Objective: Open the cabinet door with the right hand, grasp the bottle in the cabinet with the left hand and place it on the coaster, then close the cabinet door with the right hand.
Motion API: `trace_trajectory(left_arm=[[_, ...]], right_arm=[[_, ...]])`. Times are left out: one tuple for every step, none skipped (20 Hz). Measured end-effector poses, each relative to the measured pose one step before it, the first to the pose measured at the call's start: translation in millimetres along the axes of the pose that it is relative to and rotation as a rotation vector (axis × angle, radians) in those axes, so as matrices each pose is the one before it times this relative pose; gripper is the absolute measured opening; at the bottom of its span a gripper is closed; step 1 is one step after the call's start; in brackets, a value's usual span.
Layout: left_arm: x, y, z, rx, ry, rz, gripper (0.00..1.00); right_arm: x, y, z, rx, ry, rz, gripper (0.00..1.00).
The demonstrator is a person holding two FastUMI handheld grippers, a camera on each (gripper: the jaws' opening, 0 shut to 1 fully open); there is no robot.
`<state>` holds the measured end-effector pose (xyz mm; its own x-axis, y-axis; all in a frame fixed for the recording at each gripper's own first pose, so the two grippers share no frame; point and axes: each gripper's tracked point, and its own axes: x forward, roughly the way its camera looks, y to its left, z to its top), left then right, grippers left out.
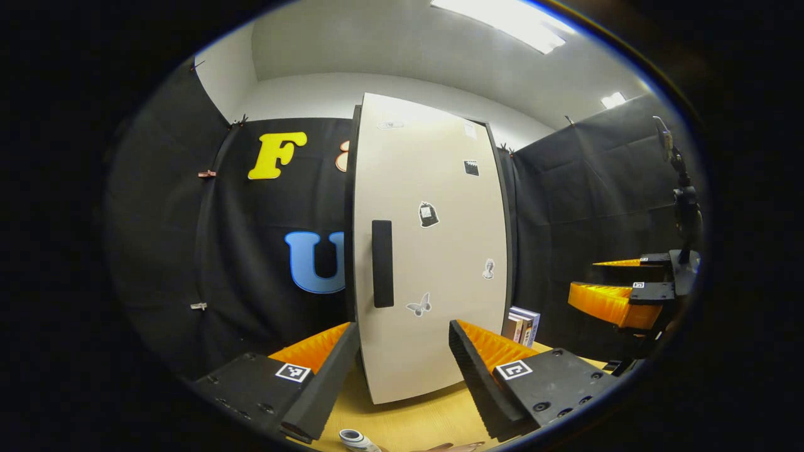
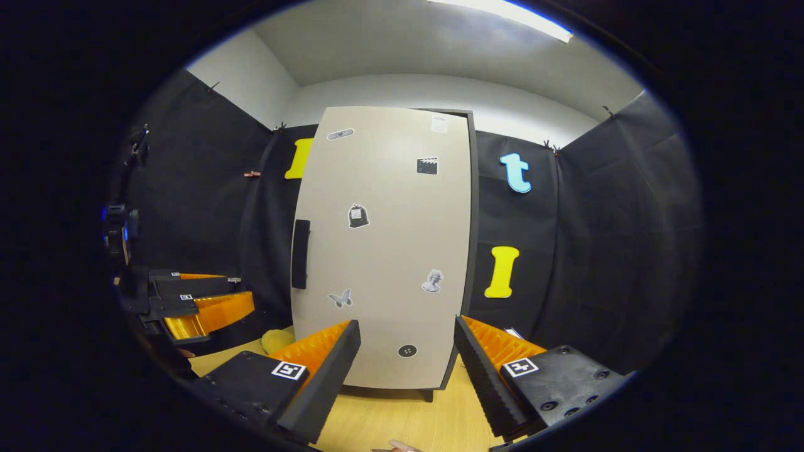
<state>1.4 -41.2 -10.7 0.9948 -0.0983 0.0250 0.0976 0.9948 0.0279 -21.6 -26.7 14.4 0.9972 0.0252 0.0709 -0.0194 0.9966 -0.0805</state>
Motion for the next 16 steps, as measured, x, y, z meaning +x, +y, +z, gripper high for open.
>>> trace_trajectory(left_arm=[[-3.61, 3.06, -0.37, -0.00307, 0.00184, 0.01252, 0.91], [-2.93, 2.75, -0.81, -0.00376, 0.00192, 0.01082, 0.91], [-3.07, 2.26, -0.63, -0.00294, 0.00196, 0.00975, 0.91], [-3.21, 3.21, -0.09, -0.00142, 0.00194, 0.01055, 0.91], [-2.04, 2.21, 0.59, 0.00247, 0.00077, 0.00892, 0.91], [-1.02, 3.01, 0.8, 0.00396, -0.00124, 0.00986, 0.91], [-1.12, 1.45, 1.04, 0.00269, -0.00107, 0.00522, 0.91], [-0.55, 0.31, -0.36, 0.00017, -0.00099, 0.00262, 0.91], [0.03, 0.43, 1.17, -0.00125, -0.00183, -0.00059, 0.91], [0.23, 0.23, 0.05, -0.00055, 0.00005, 0.00105, 0.92], [0.79, 0.27, 0.48, -0.00055, 0.00096, 0.00199, 0.92], [0.03, 0.2, -1.74, -0.00273, 0.00223, -0.00048, 0.92], [0.68, -1.18, -0.83, -0.0042, 0.00362, -0.00394, 0.92], [1.11, -0.67, -1.49, -0.00172, 0.00216, -0.00278, 0.91], [-0.03, -0.12, -0.51, -0.00082, -0.00014, -0.0015, 0.92], [-0.28, -0.4, 0.51, -0.00321, -0.00517, -0.0027, 0.92]], right_arm=[[2.04, 2.67, 0.38, 0.00881, 0.00021, 0.01391, 0.98], [1.39, 3.51, 0.49, 0.00912, -0.00259, 0.01356, 0.97], [1.45, 3.47, 0.94, 0.00556, -0.0041, 0.01435, 0.97], [1.49, 3.12, 1.29, -0.00218, -0.00507, 0.0132, 0.97], [1.54, 0.91, 0.69, -0.00806, -0.0047, 0.0066, 0.98], [1.64, -0.08, 1.22, -0.00915, -0.00487, 0.00086, 0.98], [0.81, 1.85, 0.56, -0.00625, -0.00295, 0.00392, 0.98], [1.24, 1.57, 1.2, -0.00168, -0.00384, 0.0051, 0.98], [0.54, 0.47, 1.16, 0.00078, -0.00318, -0.00302, 0.98], [-0.29, -1.01, 0.53, 0.00478, -0.0006, -0.00547, 0.98], [0.78, 0.55, -0.37, 0.00619, 0.00317, 0.00052, 0.98], [-0.31, 0.08, -0.08, 0.00531, 0.00265, 0.00094, 0.98], [-0.82, -1.3, 0.36, 0.00329, 0.00066, -0.00401, 0.98], [-1.12, -2.3, 0.57, 0.0016, -0.00067, -0.00664, 0.98], [-1.82, -1.55, -1.18, -0.00055, 0.00389, -0.00515, 0.98], [-1.06, -0.86, -0.43, -0.00273, 0.00282, -0.00385, 0.98]])
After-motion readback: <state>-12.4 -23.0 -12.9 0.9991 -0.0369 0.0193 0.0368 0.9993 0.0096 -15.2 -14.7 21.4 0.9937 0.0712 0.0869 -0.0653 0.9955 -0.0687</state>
